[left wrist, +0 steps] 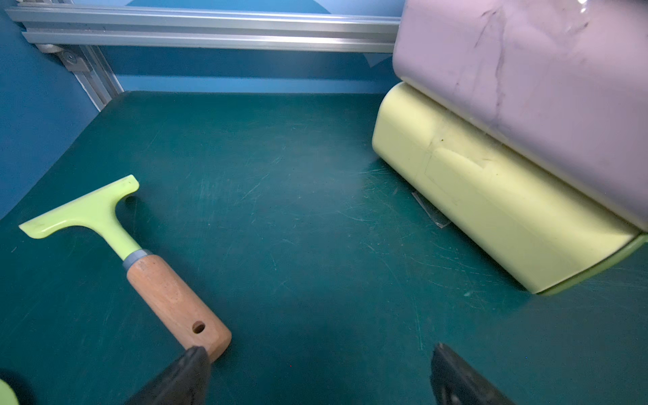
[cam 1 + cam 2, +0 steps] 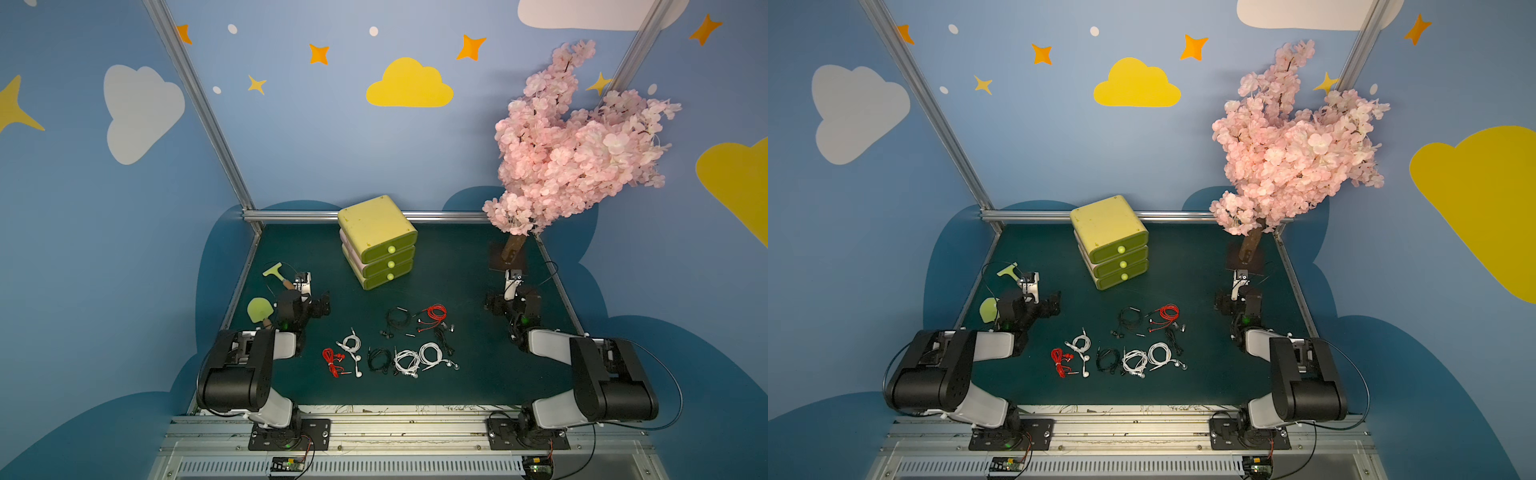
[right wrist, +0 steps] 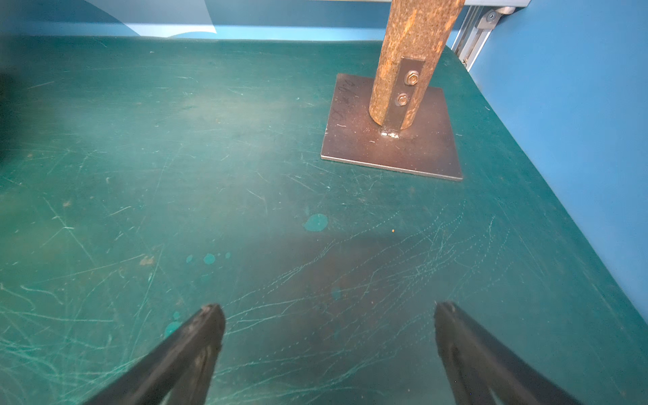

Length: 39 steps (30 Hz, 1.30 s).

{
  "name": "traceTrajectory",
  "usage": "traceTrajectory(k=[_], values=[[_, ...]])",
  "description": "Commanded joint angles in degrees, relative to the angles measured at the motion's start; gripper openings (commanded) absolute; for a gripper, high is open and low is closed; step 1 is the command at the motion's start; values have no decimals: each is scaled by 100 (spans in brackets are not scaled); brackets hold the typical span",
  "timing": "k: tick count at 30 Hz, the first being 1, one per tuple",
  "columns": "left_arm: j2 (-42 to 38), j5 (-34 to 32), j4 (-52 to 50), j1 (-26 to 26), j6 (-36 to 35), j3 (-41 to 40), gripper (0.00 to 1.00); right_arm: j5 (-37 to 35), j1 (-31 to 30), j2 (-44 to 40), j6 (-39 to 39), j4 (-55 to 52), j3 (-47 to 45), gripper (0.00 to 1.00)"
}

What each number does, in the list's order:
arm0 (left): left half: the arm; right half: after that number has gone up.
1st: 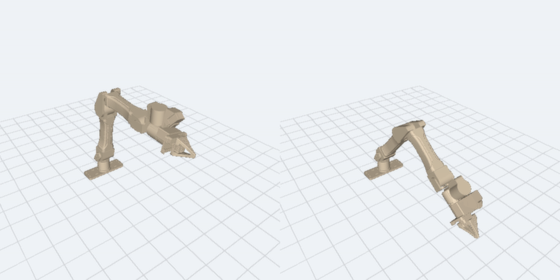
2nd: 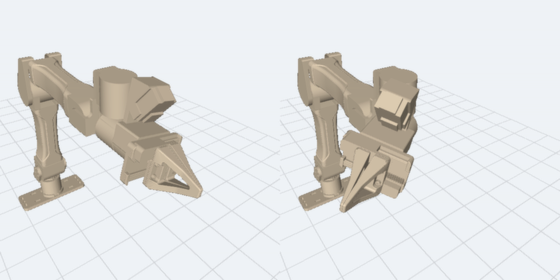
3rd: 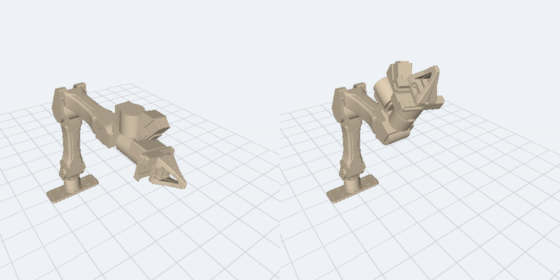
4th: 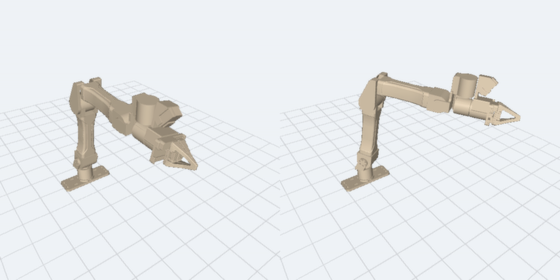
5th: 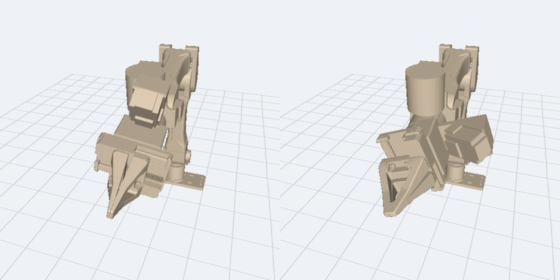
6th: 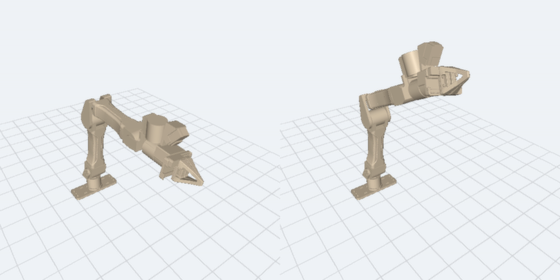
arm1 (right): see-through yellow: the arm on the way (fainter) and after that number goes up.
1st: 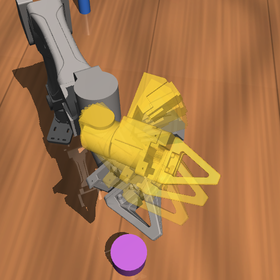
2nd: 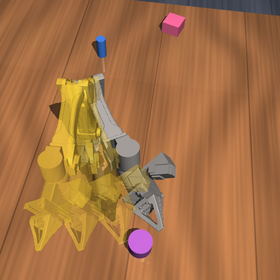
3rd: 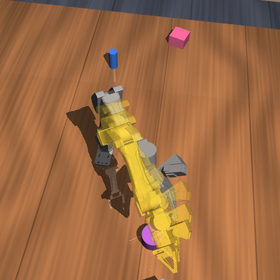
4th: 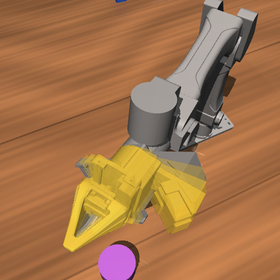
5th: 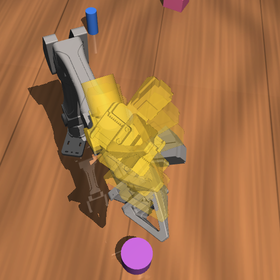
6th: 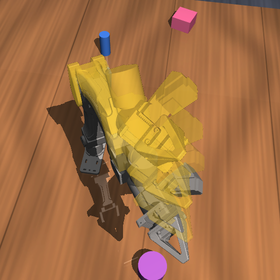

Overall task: Place the wired earphones into the drawer by color
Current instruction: Open the drawer in the storage box.

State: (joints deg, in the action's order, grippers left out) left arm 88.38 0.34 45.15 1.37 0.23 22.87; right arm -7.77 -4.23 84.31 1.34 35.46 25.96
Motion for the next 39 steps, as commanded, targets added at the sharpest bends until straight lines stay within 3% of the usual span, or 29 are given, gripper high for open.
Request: traceTrajectory(k=[1, 26, 33, 35, 39], values=[[-31, 72, 117, -6, -32, 17, 100, 0, -17, 11, 4, -44, 58, 98], [-77, 94, 103, 30, -2, 39, 100, 29, 28, -67, -42, -149, 110, 98], [-1273, 27, -1718, -19, 133, 555, 100, -237, 38, -903, -240, -1781, 721, 98], [-1643, -79, -2333, -6, 502, 739, 100, -248, 61, -1115, -667, -2354, 1003, 98], [-2305, -488, -3654, 5, 1690, 1150, 100, 566, 89, -1441, -1150, -3455, 1602, 98]])
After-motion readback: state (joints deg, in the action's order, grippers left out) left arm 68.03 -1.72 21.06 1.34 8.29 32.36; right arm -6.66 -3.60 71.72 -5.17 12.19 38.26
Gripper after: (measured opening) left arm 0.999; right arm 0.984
